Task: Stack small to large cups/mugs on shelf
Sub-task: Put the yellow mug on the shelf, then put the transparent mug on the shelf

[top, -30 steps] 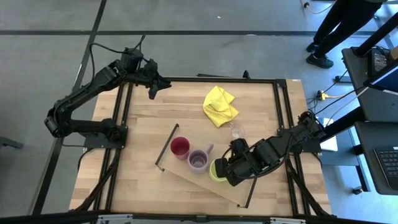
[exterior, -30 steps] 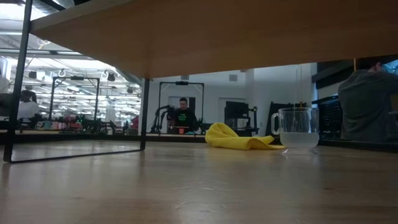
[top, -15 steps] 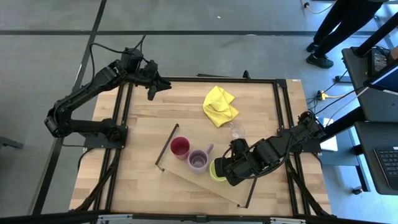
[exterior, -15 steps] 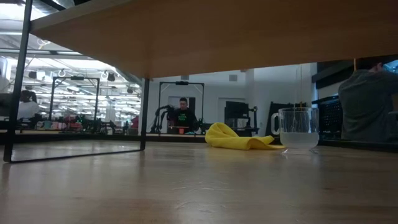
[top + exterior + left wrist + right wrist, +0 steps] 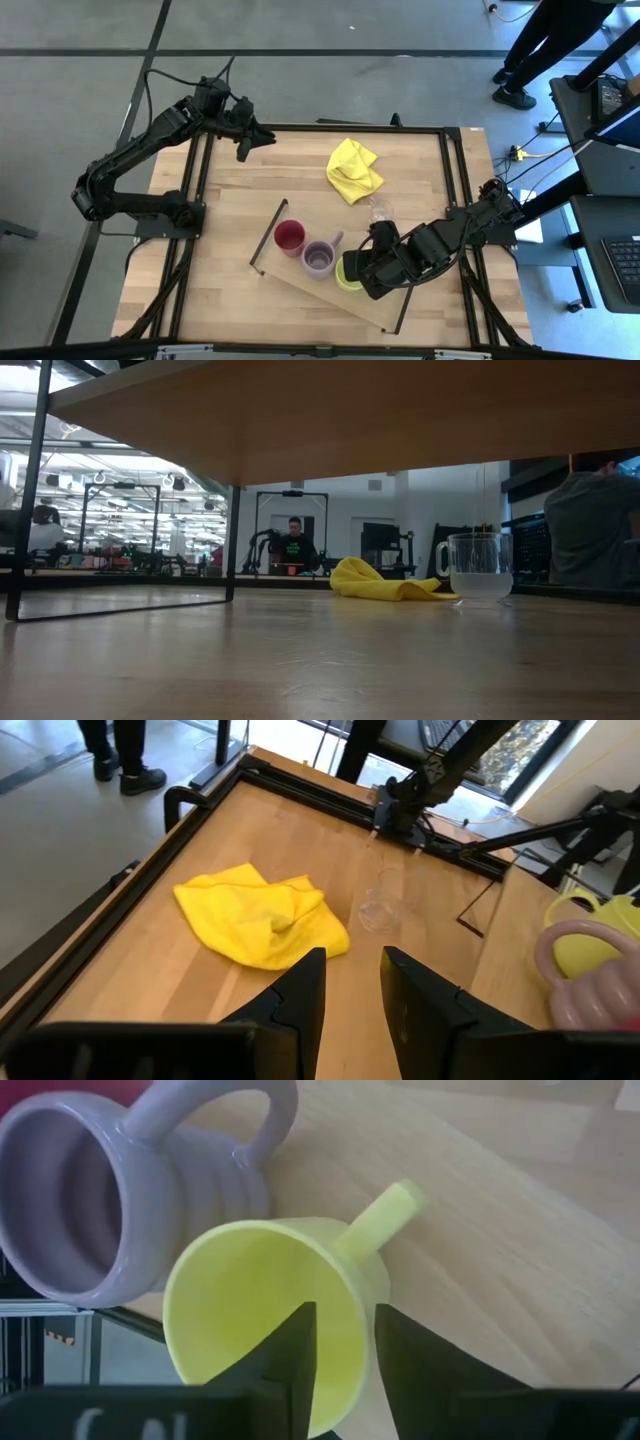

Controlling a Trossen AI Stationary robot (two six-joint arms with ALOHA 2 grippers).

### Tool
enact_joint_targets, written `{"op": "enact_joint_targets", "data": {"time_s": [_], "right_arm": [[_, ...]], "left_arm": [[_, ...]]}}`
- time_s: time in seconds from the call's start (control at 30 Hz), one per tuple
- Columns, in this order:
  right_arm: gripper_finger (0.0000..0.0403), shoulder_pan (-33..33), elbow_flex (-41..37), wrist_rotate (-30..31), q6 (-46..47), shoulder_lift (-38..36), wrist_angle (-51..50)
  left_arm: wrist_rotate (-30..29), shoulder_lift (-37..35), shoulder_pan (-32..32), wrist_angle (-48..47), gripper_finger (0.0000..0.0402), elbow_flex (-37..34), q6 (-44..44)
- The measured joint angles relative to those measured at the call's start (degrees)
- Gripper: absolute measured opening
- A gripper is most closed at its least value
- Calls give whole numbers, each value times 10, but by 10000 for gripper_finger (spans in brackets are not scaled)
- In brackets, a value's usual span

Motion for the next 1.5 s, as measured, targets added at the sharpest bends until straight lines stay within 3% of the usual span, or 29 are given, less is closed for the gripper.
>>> {"op": "enact_joint_targets", "data": {"time_s": [0.3, 0.5, 0.6, 0.73, 0.9, 1.0, 1.13, 1.33, 1.5], "right_arm": [[106, 27, 29, 3, 34, -2, -41], [103, 59, 45, 103, 96, -9, -66], [89, 41, 30, 104, 88, -16, -66], [63, -3, -7, 114, 33, -28, -67], [50, -78, -27, 241, -79, -67, -67], [58, -131, -27, 261, -172, -94, -67], [79, -204, -27, 178, -317, -133, -57], [101, -308, -30, 60, -486, -159, -58], [103, -414, -124, -79, -591, -173, -66]], "left_arm": [[9, 0, 0, 0, 94, 0, 0], [9, 0, 0, 0, 94, 0, 0], [9, 0, 0, 0, 94, 0, 0], [26, 0, 0, 0, 94, 0, 0], [83, 0, -3, 0, 94, 0, -2], [112, 0, -17, 0, 94, 0, -2], [143, 0, -46, 0, 94, 0, -3], [128, 0, -100, 0, 94, 0, -5], [114, 0, -131, 1, 94, 0, -3]]}}
